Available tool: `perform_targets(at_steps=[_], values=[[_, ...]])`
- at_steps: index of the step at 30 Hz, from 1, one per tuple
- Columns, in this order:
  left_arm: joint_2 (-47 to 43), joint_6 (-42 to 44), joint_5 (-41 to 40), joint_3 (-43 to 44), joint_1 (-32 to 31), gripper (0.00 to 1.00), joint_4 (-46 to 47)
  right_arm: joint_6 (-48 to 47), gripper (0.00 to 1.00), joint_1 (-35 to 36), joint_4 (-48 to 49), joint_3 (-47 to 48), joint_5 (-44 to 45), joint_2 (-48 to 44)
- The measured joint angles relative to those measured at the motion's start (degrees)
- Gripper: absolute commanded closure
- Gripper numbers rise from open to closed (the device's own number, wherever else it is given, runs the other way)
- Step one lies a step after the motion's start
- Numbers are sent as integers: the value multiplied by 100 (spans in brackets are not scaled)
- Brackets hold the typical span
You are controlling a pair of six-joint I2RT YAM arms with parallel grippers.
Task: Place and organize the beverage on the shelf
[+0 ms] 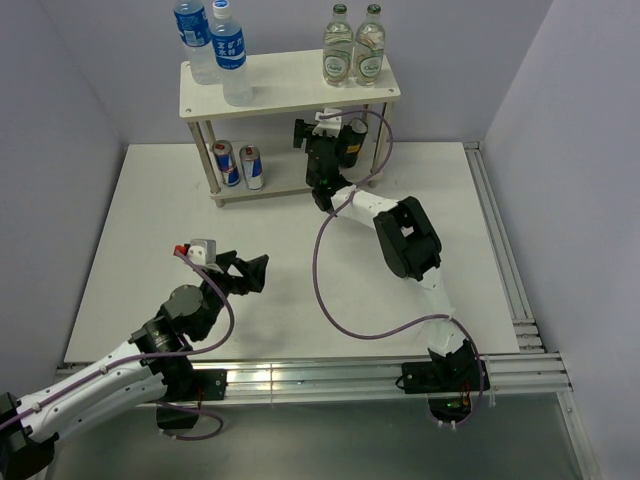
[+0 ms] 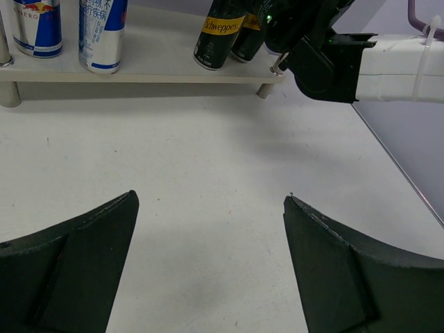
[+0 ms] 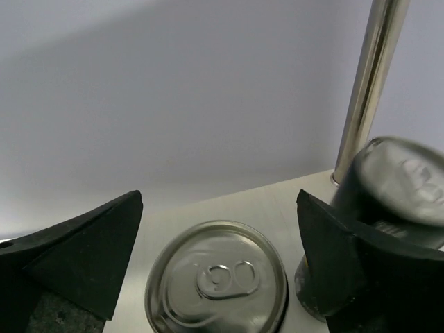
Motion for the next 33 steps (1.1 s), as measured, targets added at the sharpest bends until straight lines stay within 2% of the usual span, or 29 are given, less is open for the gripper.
perform_targets(at_steps=[25, 33], values=[[-127, 4, -13, -52, 0, 9, 20, -125, 0, 376, -39, -682, -105, -400], [-136, 28, -13, -90, 0, 9, 24, -243, 0, 459, 31, -1554, 157, -1139]])
